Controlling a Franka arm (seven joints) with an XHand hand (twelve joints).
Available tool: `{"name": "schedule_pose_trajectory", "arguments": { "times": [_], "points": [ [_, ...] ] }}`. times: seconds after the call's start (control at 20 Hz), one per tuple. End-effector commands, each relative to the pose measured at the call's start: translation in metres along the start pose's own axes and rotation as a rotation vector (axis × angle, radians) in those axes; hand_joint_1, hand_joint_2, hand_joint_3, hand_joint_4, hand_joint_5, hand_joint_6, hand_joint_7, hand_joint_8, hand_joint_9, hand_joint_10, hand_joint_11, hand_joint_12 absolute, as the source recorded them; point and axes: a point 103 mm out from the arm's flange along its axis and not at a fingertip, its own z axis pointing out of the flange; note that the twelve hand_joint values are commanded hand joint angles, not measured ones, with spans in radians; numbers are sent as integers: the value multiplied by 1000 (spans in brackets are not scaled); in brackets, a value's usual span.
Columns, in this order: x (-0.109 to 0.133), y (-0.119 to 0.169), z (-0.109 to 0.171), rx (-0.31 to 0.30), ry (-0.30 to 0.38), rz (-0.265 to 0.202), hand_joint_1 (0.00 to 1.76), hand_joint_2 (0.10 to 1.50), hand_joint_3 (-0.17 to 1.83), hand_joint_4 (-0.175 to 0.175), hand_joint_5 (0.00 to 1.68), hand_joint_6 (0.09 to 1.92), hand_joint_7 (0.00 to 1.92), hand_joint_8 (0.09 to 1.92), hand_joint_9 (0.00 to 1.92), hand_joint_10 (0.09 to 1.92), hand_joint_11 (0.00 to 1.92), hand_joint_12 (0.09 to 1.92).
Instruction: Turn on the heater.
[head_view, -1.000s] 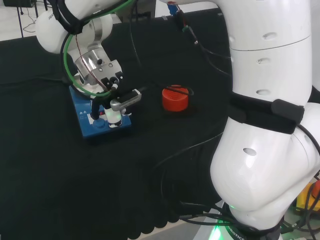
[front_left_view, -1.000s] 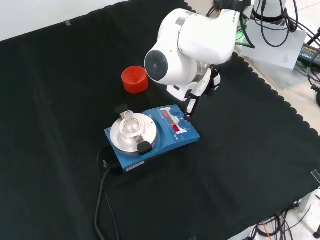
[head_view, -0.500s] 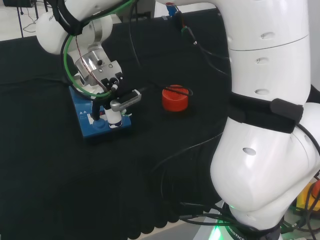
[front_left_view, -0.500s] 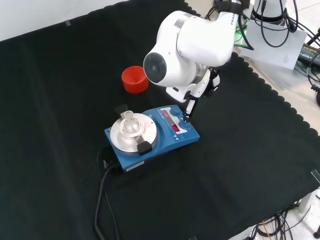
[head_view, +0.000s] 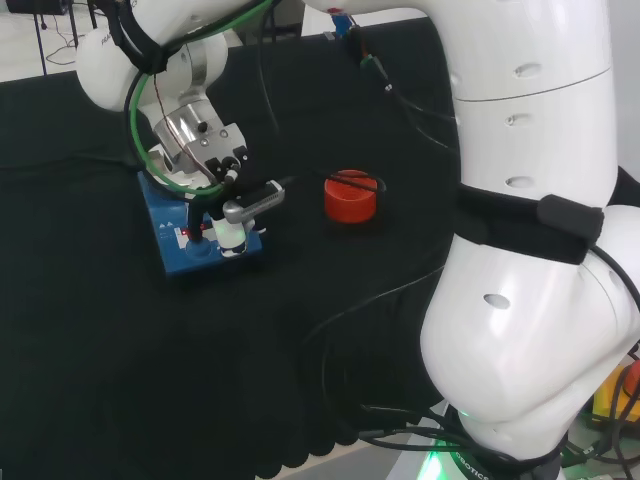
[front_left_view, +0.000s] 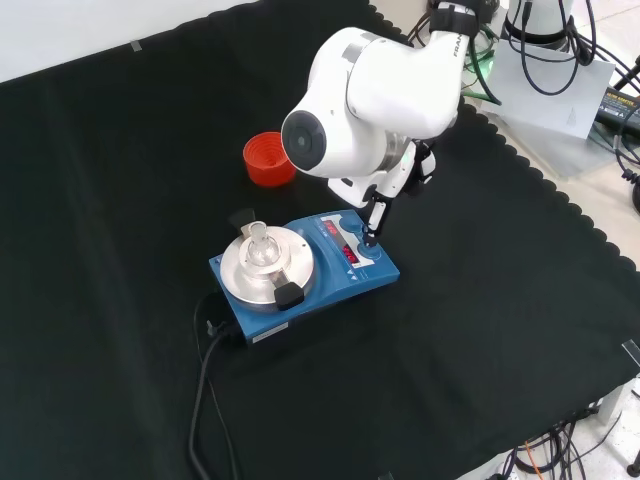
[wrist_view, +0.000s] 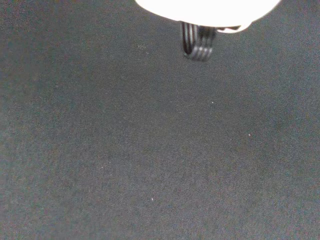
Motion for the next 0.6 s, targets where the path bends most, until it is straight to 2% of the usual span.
{"name": "schedule_pose_trajectory", "arguments": {
  "times": [0.05, 0.6],
  "points": [
    [-3, 3, 1, -4, 3, 1, 1408, 631, 1092, -11, 227, 87, 1508, 1767, 1662, 1501, 1308, 1316],
    [-6, 4, 2, -3, 4, -4, 1408, 630, 1093, -12, 234, 87, 1508, 1768, 1663, 1500, 1307, 1317]
  ]
}}
